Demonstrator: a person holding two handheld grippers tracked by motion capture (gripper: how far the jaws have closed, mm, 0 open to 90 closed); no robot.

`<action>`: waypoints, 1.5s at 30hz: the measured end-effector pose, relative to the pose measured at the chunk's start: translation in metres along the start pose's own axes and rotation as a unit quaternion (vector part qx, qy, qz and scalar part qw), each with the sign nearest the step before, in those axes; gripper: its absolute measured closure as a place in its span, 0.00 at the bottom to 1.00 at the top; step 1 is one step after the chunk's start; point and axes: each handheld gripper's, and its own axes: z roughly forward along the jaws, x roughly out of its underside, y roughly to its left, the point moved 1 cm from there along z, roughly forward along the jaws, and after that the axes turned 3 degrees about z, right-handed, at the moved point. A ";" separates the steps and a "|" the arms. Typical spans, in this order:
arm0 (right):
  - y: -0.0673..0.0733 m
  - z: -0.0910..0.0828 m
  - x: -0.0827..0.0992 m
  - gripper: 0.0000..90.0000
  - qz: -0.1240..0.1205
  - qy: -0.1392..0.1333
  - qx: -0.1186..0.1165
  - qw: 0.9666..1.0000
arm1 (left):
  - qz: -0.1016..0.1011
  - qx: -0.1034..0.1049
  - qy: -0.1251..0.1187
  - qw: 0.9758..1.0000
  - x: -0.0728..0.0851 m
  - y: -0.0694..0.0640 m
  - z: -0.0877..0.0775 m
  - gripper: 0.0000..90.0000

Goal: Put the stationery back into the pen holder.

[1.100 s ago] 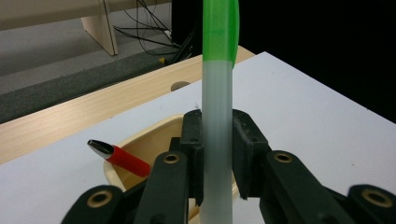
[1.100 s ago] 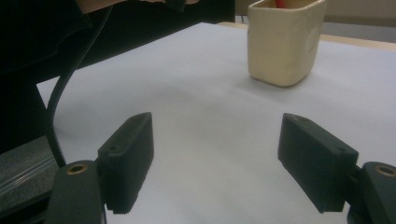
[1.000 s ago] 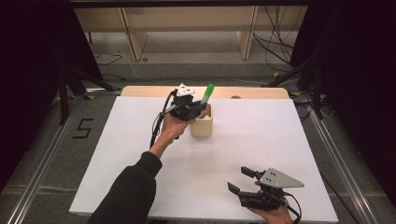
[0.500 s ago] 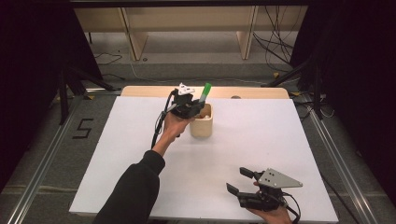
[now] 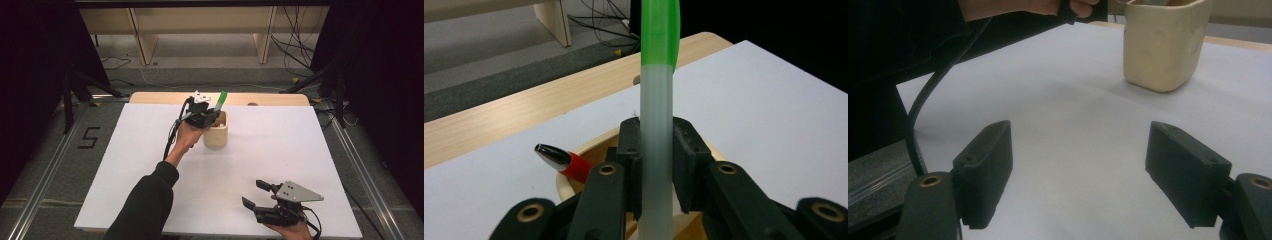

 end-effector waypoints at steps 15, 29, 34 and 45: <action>0.000 0.000 0.000 0.31 0.005 0.001 -0.004 1.000 | 0.000 0.025 0.022 0.999 -0.005 -0.006 -0.006 0.63; 0.001 0.001 0.000 0.31 0.001 0.003 -0.002 1.000 | 0.003 0.066 0.031 0.997 -0.013 -0.013 -0.044 0.37; 0.001 0.001 0.000 0.31 0.001 0.002 -0.001 1.000 | -0.003 0.083 0.026 0.996 -0.008 -0.013 -0.056 0.35; -0.002 0.002 0.001 0.31 0.006 0.001 0.000 1.000 | -0.017 0.099 0.014 0.995 0.011 -0.002 -0.076 0.34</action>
